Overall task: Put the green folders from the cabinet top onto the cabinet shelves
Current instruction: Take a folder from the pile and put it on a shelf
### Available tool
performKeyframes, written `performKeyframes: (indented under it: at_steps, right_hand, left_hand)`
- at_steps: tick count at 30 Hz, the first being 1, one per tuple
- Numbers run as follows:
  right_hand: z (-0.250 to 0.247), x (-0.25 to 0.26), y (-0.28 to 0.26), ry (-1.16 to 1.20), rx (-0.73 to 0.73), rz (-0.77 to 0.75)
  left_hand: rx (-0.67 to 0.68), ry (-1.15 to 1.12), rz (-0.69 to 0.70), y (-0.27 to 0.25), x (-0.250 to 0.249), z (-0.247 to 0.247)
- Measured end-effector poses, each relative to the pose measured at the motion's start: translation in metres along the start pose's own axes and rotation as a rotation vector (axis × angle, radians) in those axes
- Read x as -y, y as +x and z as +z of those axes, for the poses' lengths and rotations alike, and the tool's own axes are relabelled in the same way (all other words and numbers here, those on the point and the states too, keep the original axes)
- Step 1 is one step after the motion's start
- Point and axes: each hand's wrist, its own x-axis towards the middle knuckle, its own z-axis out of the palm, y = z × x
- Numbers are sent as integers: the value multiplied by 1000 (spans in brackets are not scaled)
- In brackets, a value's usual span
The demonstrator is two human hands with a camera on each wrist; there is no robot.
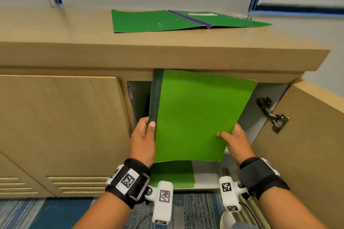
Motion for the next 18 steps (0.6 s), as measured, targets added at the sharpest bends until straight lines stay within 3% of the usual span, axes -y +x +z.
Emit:
performKeyframes:
  at_steps: [8, 13, 16, 18]
  right_hand:
    - [-3, -35, 37, 17, -29, 115]
    - [14, -41, 68, 71, -121, 48]
    - [24, -43, 83, 85, -143, 42]
    - [25, -48, 91, 53, -151, 50]
  left_hand:
    - [21, 128, -171, 34, 55, 26]
    - [62, 352, -267, 56, 60, 29]
    - [208, 608, -50, 49, 56, 29]
    - [390, 793, 139, 43, 57, 29]
